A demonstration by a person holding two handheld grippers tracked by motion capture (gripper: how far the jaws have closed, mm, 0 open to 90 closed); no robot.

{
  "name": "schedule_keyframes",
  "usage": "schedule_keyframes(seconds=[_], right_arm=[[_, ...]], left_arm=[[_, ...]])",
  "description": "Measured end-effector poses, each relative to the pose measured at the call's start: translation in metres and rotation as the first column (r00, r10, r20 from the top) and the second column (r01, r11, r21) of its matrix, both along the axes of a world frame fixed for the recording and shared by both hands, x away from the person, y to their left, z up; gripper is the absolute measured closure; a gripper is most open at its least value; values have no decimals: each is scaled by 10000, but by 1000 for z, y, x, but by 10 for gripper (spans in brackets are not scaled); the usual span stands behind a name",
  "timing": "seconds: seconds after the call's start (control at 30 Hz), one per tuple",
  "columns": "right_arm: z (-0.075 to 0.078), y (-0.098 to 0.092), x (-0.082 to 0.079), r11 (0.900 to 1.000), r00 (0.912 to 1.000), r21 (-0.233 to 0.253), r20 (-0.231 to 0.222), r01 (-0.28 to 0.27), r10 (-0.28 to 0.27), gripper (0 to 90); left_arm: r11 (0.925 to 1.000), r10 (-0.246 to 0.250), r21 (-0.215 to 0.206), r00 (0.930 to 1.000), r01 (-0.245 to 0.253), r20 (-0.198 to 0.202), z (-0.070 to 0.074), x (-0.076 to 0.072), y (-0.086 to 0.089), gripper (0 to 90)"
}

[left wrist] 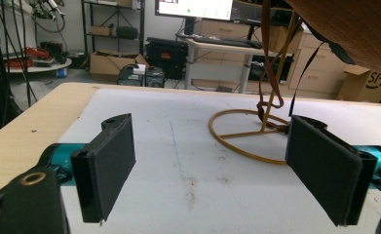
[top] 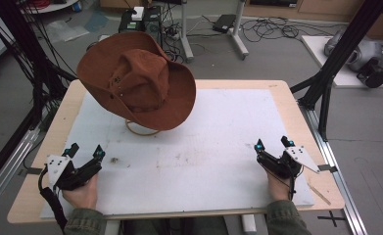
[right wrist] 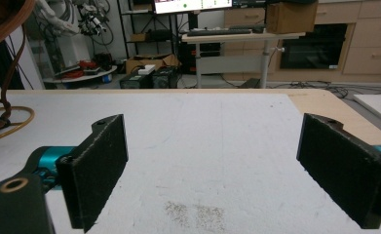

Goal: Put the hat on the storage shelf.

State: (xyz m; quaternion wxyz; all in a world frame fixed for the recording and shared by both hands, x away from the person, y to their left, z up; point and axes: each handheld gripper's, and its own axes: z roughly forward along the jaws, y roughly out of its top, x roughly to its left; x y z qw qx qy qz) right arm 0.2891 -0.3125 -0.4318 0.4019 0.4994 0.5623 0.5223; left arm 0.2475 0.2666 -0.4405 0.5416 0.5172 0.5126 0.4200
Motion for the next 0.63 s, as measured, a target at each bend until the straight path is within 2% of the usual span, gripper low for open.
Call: schedule_keyframes(seconds=[0.57,0.6,0.63], right_arm=[[-3,-4,-1,9997,9997,-67,-96,-224,223,106],[-3,-4,-1,9998,9997,59,-161,-208,209,106],[-3,-6,0,9998,9998,-42,-51,-213,213,106]], left_arm=[[9998,-176,-55,9997,175,-173,-1,4,-1,186],[9998,-199,-45,9996,199,-183,-1,5,-1,186],[9998,-220,-42,9996,219,-202,-2,5,-2,186]])
